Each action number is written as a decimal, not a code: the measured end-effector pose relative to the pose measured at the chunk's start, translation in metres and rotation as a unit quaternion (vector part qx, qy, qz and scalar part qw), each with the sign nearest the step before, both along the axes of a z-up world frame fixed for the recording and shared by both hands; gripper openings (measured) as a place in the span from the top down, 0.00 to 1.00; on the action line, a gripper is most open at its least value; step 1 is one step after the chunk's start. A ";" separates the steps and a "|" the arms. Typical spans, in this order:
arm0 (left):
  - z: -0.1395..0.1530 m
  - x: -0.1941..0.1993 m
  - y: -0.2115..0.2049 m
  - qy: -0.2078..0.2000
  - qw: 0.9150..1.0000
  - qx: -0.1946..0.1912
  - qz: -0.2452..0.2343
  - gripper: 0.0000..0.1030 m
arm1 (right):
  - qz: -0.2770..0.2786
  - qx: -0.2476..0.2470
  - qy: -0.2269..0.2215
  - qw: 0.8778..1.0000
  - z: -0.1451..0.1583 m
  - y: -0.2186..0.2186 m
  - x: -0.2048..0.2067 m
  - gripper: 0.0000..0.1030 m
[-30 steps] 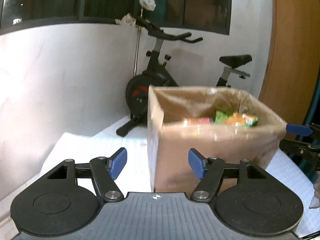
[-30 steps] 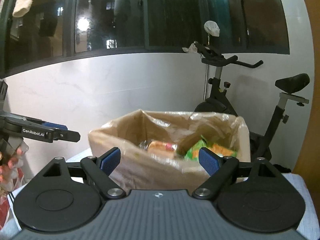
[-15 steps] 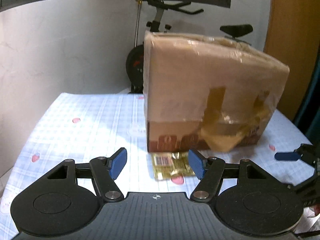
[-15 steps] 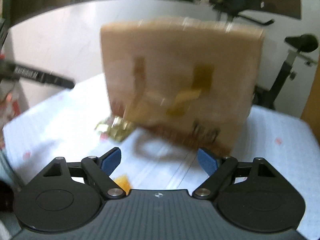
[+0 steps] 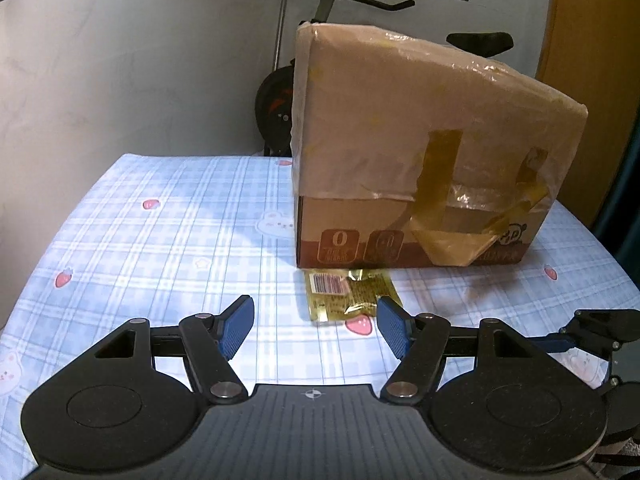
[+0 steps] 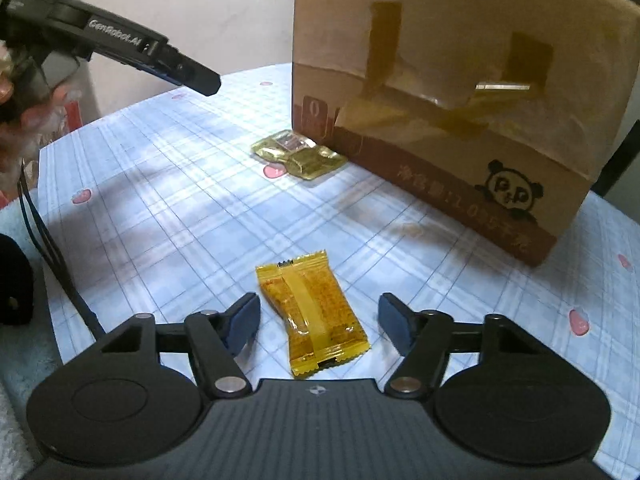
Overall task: Organize snacks
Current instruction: 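Grasp the yellow candy with the right tool while the left tool grasps the gold packet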
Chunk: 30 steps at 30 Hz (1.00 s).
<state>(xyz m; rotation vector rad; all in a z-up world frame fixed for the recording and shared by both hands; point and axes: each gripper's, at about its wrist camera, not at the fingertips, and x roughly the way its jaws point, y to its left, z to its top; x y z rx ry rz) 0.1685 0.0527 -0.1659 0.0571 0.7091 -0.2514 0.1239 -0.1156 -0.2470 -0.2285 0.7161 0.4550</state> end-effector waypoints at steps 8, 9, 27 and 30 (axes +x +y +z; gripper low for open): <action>-0.006 0.003 0.002 0.012 1.000 -0.010 0.004 0.32 | -0.001 0.025 0.014 1.000 0.001 -0.006 0.012 0.64; -0.007 0.003 0.001 0.013 1.000 -0.011 0.004 0.32 | -0.006 0.027 0.011 1.000 0.002 -0.007 0.014 0.64; -0.038 0.040 -0.030 0.027 1.000 0.008 0.002 0.26 | -0.167 0.061 -0.056 0.982 -0.006 -0.039 0.029 0.65; -0.042 0.051 -0.031 0.024 0.999 -0.029 0.016 0.18 | -0.154 0.053 -0.057 0.985 -0.007 -0.034 0.029 0.65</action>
